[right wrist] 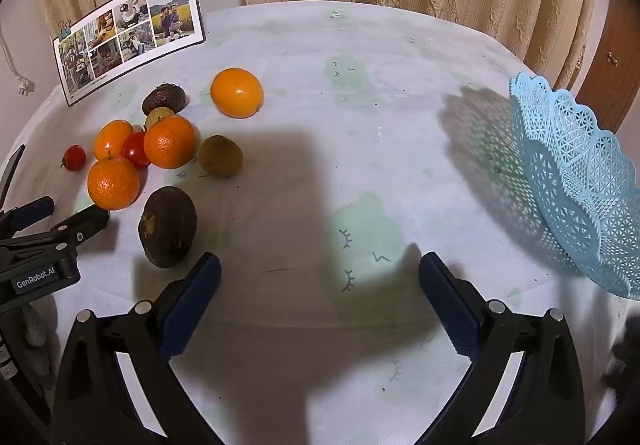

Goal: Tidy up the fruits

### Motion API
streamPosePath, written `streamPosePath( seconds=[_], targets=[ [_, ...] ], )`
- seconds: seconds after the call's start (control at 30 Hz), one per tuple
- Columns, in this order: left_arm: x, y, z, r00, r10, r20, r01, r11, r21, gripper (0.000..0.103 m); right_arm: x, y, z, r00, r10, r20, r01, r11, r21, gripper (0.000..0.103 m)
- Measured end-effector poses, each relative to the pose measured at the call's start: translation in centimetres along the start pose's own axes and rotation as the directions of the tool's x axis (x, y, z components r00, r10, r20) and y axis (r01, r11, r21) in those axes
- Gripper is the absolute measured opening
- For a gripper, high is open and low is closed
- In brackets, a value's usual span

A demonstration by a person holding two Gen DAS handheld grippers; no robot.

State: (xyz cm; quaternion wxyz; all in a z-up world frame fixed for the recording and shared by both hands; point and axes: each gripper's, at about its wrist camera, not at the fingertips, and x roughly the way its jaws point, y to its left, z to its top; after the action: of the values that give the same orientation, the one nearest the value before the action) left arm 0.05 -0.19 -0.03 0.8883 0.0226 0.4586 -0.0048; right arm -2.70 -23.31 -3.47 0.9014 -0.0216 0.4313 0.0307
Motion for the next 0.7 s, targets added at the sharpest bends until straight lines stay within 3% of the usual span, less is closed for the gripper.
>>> streamPosePath(
  seconds=[0.03, 0.7],
  targets=[
    [-0.07, 0.42, -0.02, 0.999, -0.037, 0.008, 0.037, 0.999, -0.027, 0.098, 0.0, -0.01, 0.0, 1.0, 0.001, 0.0, -0.001, 1.0, 0.0, 0.101],
    [-0.2, 0.01, -0.15, 1.0, -0.013, 0.007, 0.013, 1.0, -0.015, 0.098, -0.09, 0.01, -0.11, 1.0, 0.003, -0.001, -0.003, 1.0, 0.002, 0.101]
  ],
)
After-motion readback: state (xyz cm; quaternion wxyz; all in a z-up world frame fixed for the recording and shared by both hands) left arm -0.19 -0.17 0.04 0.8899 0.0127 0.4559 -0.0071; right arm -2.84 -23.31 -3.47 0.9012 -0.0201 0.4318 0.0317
